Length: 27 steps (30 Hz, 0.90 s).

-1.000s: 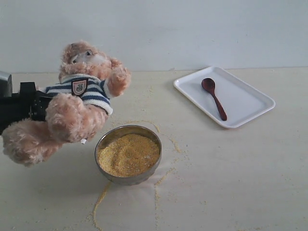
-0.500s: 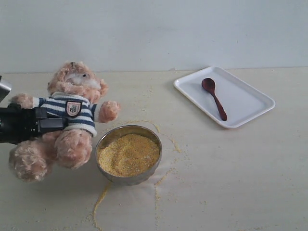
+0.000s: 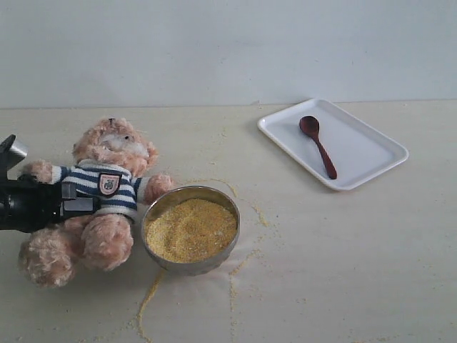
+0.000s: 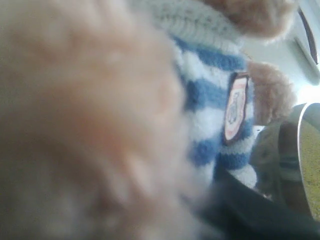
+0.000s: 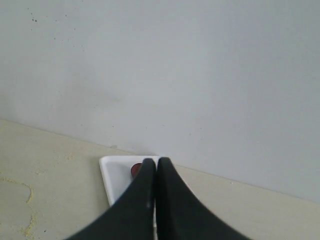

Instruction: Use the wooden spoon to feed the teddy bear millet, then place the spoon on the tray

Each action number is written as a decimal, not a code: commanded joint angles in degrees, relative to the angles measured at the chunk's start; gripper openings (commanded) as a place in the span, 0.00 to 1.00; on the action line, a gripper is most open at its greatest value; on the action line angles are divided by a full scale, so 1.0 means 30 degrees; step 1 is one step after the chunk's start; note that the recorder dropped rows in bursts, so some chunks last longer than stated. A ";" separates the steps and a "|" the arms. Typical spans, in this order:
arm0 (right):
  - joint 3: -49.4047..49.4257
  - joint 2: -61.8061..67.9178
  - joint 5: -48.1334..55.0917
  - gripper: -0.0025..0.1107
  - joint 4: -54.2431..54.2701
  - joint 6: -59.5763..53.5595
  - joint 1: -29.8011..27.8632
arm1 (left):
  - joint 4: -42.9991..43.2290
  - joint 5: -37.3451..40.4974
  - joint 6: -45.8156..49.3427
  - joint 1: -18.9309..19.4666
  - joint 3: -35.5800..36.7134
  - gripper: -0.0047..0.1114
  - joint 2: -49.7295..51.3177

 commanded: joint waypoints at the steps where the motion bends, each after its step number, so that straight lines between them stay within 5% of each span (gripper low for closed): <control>1: 0.0082 -0.0107 0.0005 0.02 0.0030 -0.0045 -0.0142 | -0.0114 0.0119 0.0783 -0.0039 -0.0197 0.08 0.0916; 8: 0.0082 -0.0107 0.0005 0.02 0.0030 -0.0045 -0.0142 | -0.0114 0.0119 0.0783 -0.0039 -0.0197 0.12 0.1114; 18: 0.0082 -0.0107 0.0005 0.02 0.0030 -0.0045 -0.0142 | -0.0114 0.0037 0.0745 -0.0039 -0.0197 0.62 0.1114; 27: 0.0082 -0.0107 0.0005 0.02 0.0030 -0.0045 -0.0142 | 0.0250 0.0037 -0.1605 0.0937 -0.0404 0.77 -0.0216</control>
